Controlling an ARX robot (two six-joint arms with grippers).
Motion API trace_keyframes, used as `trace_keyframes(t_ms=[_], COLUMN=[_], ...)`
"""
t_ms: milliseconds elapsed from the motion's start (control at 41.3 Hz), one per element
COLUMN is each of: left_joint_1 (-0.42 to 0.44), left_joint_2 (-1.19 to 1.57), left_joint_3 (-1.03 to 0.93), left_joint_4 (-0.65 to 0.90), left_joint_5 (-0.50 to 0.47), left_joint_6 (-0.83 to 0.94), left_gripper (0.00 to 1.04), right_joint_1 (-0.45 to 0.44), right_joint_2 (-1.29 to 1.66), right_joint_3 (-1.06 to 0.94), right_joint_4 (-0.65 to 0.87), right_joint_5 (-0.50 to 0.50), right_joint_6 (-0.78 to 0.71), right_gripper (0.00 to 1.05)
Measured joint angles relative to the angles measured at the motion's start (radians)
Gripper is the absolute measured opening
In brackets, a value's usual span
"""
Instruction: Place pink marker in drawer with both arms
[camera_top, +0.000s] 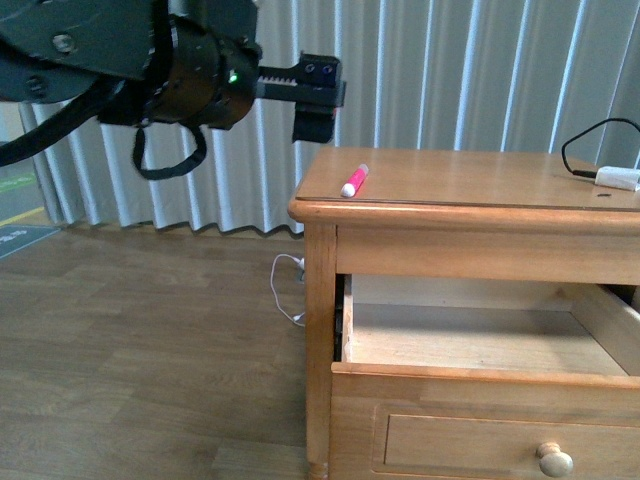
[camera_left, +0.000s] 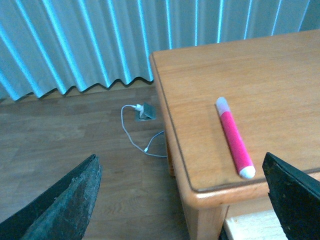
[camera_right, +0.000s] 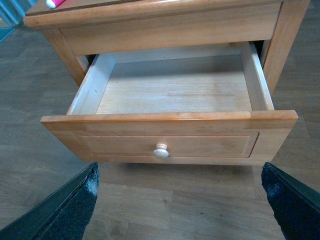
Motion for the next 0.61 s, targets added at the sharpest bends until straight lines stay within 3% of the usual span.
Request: trace_keyframes(t_ms=[339, 606], left_joint_1=[-0.019, -0.030], left_joint_2=[0.306, 0.401], left_joint_3=[0.367, 0.511], left_joint_4=[-0.180, -0.249], left_joint_5=[0.010, 0.032], left_joint_6=[-0.027, -0.061], left_gripper=[0.98, 0.98], right_joint_1=[0.000, 0.000], right_joint_2=[0.000, 0.000], right_joint_3=[0.000, 0.000], right_joint_4=[0.000, 0.000], right_joint_5=[0.000, 0.000], right_joint_6=[0.000, 0.000], right_gripper=[0.96, 0.96])
